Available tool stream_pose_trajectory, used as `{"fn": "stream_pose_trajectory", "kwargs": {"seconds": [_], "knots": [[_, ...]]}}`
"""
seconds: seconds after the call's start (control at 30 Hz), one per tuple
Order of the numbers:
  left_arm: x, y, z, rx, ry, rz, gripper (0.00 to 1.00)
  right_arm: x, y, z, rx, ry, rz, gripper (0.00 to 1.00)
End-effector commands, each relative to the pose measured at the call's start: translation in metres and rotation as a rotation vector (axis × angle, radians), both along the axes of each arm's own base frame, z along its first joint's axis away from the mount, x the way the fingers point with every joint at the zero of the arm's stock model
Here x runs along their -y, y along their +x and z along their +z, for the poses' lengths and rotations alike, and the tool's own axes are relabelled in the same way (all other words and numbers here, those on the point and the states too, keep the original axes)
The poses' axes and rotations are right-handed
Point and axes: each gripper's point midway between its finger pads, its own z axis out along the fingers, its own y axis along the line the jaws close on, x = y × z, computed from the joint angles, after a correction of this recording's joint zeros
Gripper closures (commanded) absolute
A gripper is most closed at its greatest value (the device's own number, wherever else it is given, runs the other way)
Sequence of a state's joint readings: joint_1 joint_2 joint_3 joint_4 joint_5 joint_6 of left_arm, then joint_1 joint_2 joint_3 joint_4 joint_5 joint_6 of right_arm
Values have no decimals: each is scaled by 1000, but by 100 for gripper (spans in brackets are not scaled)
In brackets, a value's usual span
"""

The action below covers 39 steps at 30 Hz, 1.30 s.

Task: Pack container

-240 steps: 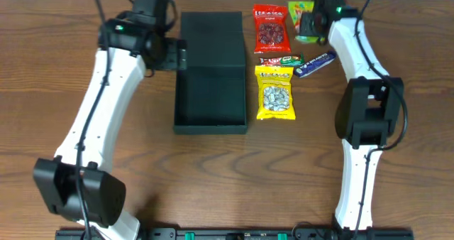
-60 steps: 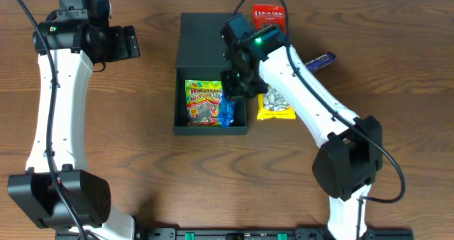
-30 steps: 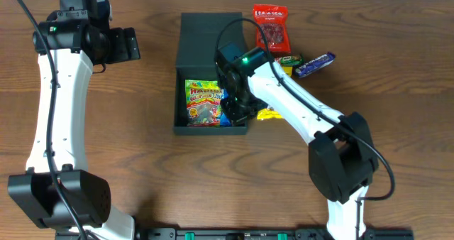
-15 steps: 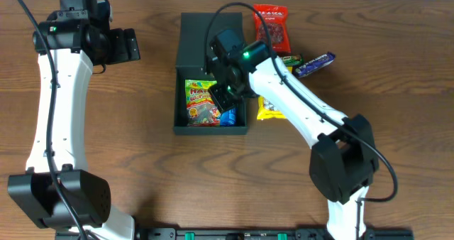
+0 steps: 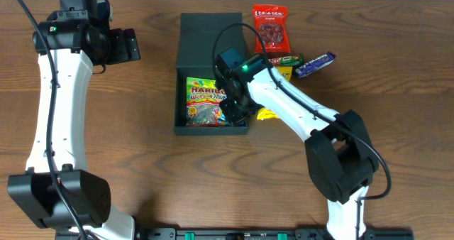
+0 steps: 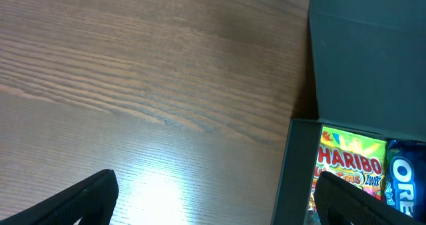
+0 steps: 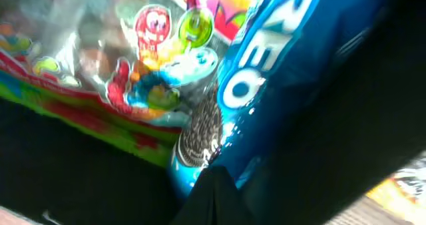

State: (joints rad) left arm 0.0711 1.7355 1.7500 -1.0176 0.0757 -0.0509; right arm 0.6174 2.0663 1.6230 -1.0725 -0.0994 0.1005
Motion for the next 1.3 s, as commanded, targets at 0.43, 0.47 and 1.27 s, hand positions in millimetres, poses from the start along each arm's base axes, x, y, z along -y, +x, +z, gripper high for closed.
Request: {"fn": "stream_pose_trajectory", "kwargs": {"seconds": [0.43, 0.47, 1.27], "knots": [[-1, 1, 14, 35, 5, -6, 5, -48, 84, 6, 279, 170, -55, 99], [-1, 1, 14, 35, 5, -6, 5, -45, 86, 0, 280, 151, -61, 98], [-1, 1, 14, 36, 5, -7, 5, -33, 93, -23, 221, 121, -112, 99]]}}
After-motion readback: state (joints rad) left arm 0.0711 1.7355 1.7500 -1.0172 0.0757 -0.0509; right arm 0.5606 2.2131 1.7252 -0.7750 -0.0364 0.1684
